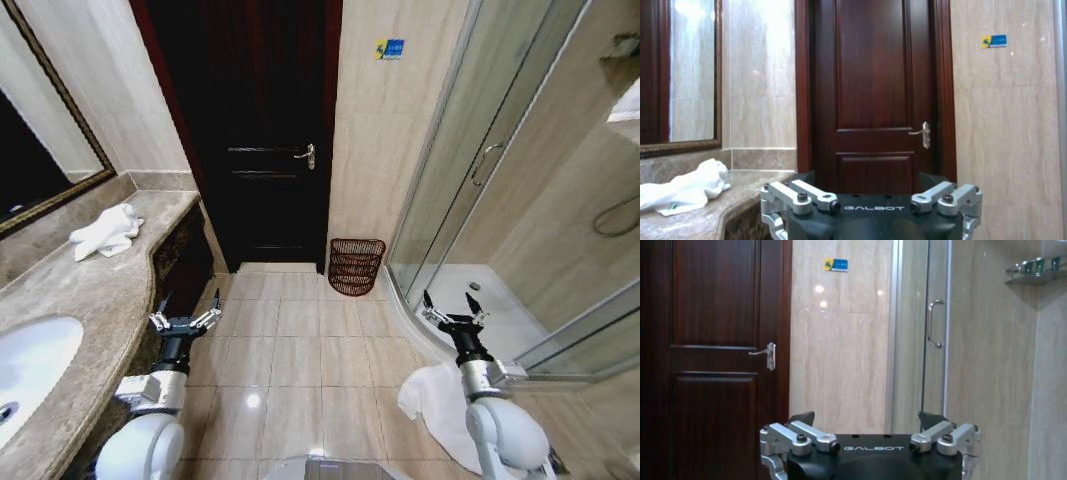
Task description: Discard the used towel into the hamper.
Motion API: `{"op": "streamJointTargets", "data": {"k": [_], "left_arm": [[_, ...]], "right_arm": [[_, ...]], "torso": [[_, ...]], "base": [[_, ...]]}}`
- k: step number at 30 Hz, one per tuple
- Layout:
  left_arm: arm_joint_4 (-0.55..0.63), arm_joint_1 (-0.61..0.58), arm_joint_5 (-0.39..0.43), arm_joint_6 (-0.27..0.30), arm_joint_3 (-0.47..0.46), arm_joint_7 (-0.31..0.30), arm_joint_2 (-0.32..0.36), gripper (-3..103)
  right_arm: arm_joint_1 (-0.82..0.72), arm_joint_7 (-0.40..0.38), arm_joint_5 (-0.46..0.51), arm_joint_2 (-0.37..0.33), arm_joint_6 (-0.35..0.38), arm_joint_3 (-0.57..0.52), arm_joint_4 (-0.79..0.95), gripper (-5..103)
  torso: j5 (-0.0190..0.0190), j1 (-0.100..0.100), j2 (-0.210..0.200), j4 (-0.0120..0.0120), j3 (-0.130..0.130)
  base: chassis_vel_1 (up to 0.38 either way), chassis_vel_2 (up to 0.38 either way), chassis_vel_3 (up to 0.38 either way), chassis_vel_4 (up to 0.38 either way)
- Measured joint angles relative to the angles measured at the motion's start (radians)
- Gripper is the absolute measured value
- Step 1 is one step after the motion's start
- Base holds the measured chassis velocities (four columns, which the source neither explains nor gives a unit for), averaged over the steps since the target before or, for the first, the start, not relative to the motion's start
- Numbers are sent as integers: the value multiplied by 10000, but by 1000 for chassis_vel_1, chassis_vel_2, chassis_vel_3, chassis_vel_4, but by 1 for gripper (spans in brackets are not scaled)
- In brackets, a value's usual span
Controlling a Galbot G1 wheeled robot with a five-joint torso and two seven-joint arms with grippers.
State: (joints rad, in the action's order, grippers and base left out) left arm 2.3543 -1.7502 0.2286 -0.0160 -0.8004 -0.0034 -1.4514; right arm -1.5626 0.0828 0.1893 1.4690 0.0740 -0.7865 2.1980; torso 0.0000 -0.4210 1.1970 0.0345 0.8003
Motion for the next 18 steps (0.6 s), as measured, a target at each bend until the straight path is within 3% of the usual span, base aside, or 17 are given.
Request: {"op": "streamJointTargets", "data": {"k": [18], "left_arm": [[103, -63, -124, -30, -13, 21, -20, 100]], "right_arm": [[-102, 88, 172, -17, 336, -29, 147, 100]], "torso": [[0, 0, 0, 0, 0]], "base": [[0, 0, 0, 0]]}}
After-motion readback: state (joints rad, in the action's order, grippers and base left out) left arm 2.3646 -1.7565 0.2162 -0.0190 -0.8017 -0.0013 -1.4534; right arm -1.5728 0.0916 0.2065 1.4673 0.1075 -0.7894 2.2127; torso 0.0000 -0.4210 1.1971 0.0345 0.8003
